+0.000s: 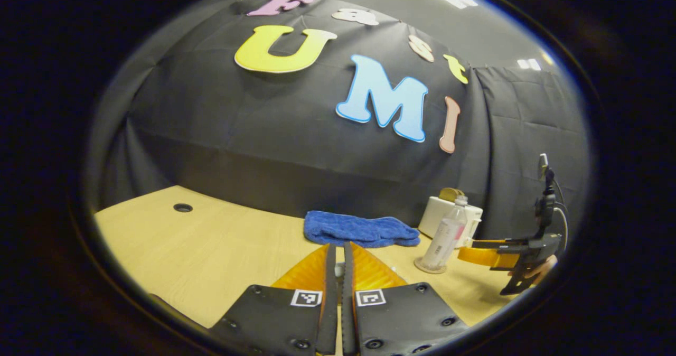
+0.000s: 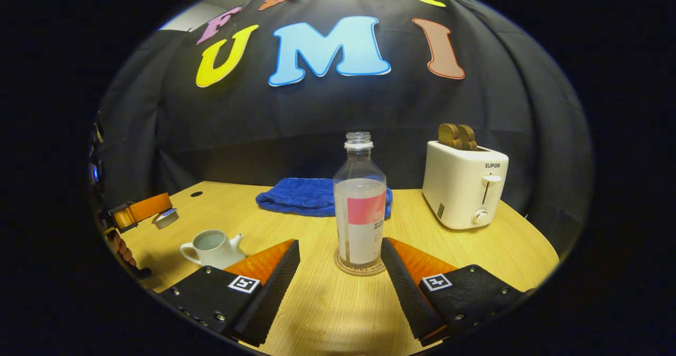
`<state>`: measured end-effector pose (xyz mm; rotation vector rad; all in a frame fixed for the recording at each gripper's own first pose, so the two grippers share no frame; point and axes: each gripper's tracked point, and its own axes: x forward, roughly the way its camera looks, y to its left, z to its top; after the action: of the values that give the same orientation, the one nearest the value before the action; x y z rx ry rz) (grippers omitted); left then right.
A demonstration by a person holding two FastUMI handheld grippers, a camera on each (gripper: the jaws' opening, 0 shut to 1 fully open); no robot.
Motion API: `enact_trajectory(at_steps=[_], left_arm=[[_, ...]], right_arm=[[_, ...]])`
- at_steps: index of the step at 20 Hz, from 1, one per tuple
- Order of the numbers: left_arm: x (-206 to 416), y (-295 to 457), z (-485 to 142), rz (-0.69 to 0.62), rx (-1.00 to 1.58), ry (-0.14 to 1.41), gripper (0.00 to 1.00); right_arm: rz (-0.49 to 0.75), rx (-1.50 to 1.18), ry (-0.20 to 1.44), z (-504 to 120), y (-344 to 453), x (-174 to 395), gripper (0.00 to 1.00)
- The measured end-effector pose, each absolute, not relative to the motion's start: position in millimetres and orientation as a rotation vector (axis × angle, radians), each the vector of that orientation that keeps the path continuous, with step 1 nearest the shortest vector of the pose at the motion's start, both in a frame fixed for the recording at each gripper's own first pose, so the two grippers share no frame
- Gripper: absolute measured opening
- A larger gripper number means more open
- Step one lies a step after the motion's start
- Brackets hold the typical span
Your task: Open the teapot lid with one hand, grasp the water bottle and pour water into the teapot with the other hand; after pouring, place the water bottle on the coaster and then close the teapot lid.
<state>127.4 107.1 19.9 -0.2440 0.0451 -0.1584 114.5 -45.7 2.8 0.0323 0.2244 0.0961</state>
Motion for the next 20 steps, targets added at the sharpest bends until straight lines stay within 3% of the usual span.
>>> enact_trajectory(at_steps=[7, 20], left_arm=[[135, 62, 22, -0.183, -0.183, 0.066, 0.10], [167, 23, -9, -0.150, -0.083, 0.114, 0.10]], right_arm=[[0.031, 0.001, 0.158, 11, -52, 73, 0.96], [0.060, -0.019, 0.116, 6, -44, 62, 0.95]])
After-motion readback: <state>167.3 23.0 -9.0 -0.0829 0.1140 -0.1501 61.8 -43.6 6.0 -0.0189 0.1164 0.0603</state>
